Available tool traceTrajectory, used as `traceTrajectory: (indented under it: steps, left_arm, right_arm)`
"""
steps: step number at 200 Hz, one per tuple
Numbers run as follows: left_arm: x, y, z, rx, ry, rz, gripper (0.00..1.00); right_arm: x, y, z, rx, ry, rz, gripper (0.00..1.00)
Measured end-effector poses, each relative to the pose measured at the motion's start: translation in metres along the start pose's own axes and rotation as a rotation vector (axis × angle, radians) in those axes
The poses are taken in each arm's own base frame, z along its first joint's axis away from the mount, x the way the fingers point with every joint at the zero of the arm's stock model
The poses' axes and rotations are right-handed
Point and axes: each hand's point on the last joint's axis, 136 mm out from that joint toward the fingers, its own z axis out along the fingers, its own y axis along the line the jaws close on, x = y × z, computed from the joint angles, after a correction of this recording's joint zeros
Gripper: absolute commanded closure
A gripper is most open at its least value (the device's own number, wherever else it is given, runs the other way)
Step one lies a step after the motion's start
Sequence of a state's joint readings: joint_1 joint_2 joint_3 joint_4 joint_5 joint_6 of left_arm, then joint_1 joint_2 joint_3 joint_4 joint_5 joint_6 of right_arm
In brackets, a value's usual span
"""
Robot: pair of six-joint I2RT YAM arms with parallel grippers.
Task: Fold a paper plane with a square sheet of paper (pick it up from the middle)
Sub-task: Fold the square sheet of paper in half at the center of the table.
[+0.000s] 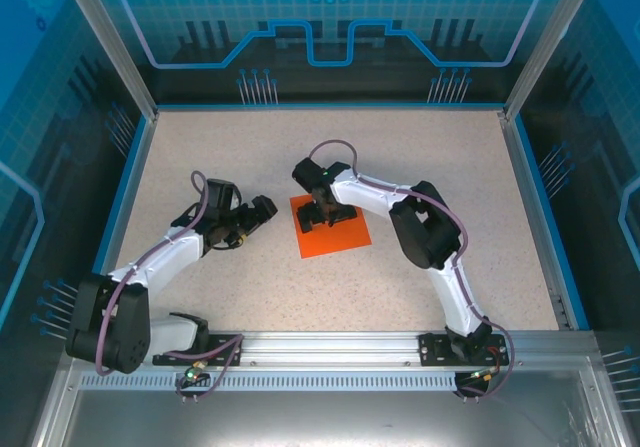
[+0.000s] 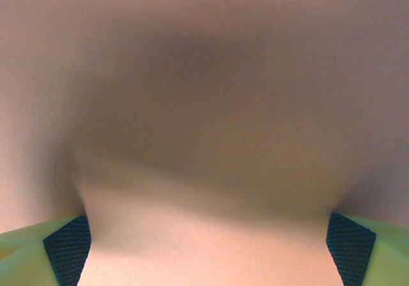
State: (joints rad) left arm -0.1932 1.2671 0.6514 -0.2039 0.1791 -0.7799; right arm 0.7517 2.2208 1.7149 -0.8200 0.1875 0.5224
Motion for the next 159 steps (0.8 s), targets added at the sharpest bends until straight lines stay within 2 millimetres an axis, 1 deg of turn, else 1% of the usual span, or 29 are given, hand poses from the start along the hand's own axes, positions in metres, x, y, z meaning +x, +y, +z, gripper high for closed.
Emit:
traceTrajectory:
  steps: [16, 52, 95, 109, 127, 132, 147, 159]
  left_arm:
    - [0.0005, 0.0004, 0.0006, -0.002, 0.002, 0.0, 0.01]
    - [0.001, 0.0001, 0.0008, -0.002, 0.003, 0.001, 0.01]
    - [0.003, -0.0006, 0.0018, -0.003, 0.007, 0.001, 0.01]
    - [0.0036, -0.0001, 0.0027, -0.007, 0.009, 0.001, 0.01]
    - [0.0045, 0.0006, 0.0037, -0.01, 0.012, 0.001, 0.01]
    - [0.0049, 0.0007, 0.0042, -0.011, 0.013, 0.002, 0.01]
    - [0.0059, 0.0007, 0.0063, -0.012, 0.017, 0.003, 0.01]
    - [0.0076, 0.0012, 0.0084, -0.015, 0.024, 0.005, 0.01]
  right_arm:
    - [0.0, -0.0002, 0.0002, 0.001, 0.0, 0.0, 0.01]
    - [0.0006, -0.0005, 0.0022, -0.001, 0.0, 0.003, 0.07]
    - [-0.0003, -0.0043, 0.004, -0.011, -0.003, 0.022, 0.11]
    - [-0.0005, -0.0057, 0.0037, -0.014, -0.007, 0.026, 0.14]
    - [-0.0006, -0.0071, 0.0029, -0.024, -0.011, 0.03, 0.23]
    - [-0.0006, -0.0083, 0.0024, -0.026, -0.012, 0.033, 0.28]
    - [-0.0017, -0.0093, 0.0008, -0.05, -0.018, 0.037, 0.45]
    - [-0.0022, -0.0074, -0.0009, -0.089, -0.021, 0.052, 0.55]
